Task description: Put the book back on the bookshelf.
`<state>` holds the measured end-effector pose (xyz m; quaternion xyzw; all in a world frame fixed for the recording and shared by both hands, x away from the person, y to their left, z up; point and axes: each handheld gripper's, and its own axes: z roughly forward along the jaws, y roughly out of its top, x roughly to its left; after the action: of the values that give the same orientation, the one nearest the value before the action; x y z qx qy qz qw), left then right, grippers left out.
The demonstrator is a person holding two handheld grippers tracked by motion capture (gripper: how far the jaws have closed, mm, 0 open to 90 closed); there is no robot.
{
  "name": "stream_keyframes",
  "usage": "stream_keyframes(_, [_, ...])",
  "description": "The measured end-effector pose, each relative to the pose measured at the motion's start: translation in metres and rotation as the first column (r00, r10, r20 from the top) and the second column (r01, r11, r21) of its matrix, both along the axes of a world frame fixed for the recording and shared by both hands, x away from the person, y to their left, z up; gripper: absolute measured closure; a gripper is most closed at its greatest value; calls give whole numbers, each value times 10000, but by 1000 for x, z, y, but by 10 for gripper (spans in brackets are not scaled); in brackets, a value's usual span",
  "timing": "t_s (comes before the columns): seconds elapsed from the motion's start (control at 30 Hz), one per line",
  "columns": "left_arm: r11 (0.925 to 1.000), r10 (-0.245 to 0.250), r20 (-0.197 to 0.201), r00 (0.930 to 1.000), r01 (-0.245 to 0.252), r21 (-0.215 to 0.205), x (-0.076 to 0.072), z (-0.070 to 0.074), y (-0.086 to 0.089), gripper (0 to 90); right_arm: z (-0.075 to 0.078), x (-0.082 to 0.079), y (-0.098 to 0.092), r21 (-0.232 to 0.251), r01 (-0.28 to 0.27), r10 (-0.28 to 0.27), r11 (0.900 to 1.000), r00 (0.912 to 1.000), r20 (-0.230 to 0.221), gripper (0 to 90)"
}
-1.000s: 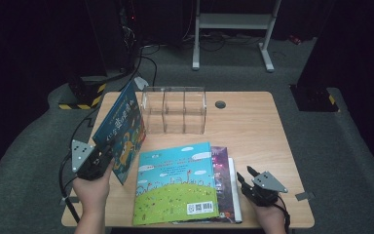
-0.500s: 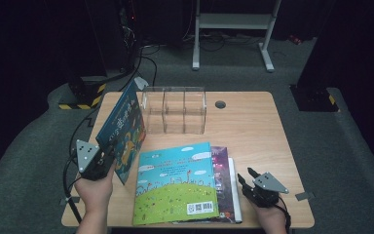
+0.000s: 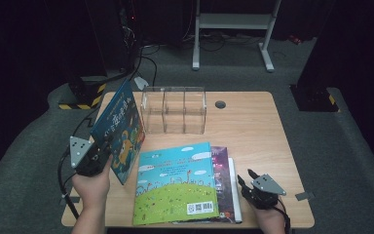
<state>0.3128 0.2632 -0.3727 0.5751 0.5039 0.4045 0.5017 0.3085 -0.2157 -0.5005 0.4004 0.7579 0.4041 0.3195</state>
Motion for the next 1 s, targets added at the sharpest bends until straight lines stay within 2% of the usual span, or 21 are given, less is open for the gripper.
stream_keyframes(0.2, [9998, -182, 87, 9998, 181, 79, 0, 8, -1, 832, 0, -2, -1, -1, 73, -73, 10000, 10000, 16, 541])
stream_keyframes(0.33, [9996, -225, 257, 9994, 229, -147, -2, 15, -2, 832, 0, -3, -1, 7, 85, -85, 10000, 10000, 13, 542])
stream_keyframes(0.53, [9995, -304, 469, 9984, 304, 11, 1, 30, -8, 832, 0, -4, -2, -15, 40, -40, 10000, 10000, 42, 545])
stream_keyframes(0.67, [9990, -427, 562, 9975, 434, -99, 8, 39, -14, 832, 0, -5, -2, 42, 64, -64, 10000, 10000, 24, 546])
stream_keyframes(1.0, [9987, -415, 671, 9969, 394, 319, 38, 51, -37, 832, 2, -5, -5, 71, 32, -33, 10000, 9999, 99, 544])
